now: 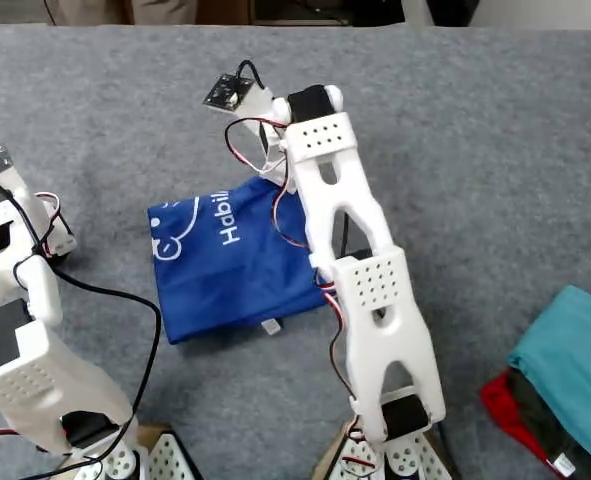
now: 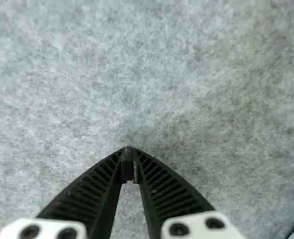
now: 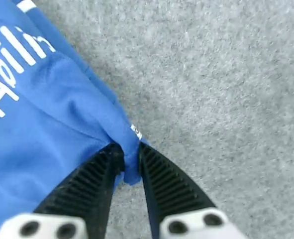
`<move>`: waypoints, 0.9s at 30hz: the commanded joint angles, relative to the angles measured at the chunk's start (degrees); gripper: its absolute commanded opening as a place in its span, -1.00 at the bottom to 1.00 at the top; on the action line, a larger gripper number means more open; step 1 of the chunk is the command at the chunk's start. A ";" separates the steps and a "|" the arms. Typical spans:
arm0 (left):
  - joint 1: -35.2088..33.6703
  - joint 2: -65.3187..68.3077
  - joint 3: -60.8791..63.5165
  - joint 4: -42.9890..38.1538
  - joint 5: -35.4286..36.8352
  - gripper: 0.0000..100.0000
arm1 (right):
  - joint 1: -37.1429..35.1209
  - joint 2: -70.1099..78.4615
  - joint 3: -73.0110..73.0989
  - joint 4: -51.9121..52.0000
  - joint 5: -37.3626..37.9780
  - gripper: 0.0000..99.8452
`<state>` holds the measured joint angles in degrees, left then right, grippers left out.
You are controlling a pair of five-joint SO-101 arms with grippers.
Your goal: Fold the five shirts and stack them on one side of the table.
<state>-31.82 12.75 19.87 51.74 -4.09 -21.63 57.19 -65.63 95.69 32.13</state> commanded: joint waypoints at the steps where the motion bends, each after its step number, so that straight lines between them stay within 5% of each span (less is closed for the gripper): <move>1: 0.79 -1.98 -0.26 -0.70 0.18 -0.96 | 1.01 -5.41 -2.86 -0.62 0.53 -0.96; 8: 0.79 -2.07 -0.26 -0.35 0.09 -0.96 | 2.33 -6.99 -5.32 0.79 -2.64 -0.47; 13: 0.79 -2.51 -0.70 2.02 0.09 -0.96 | 4.88 -10.42 -10.33 6.77 -3.43 -0.59; 18: 5.01 -4.09 -6.42 13.45 -1.05 -0.96 | 5.41 -18.59 -0.57 6.77 -4.84 -1.00; 27: 20.13 -18.95 -10.20 25.41 -0.88 -0.96 | 6.90 -40.31 28.18 6.51 -4.92 -0.99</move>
<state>-16.79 -0.18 12.48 74.77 -4.97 -16.00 26.51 -44.18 101.49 27.74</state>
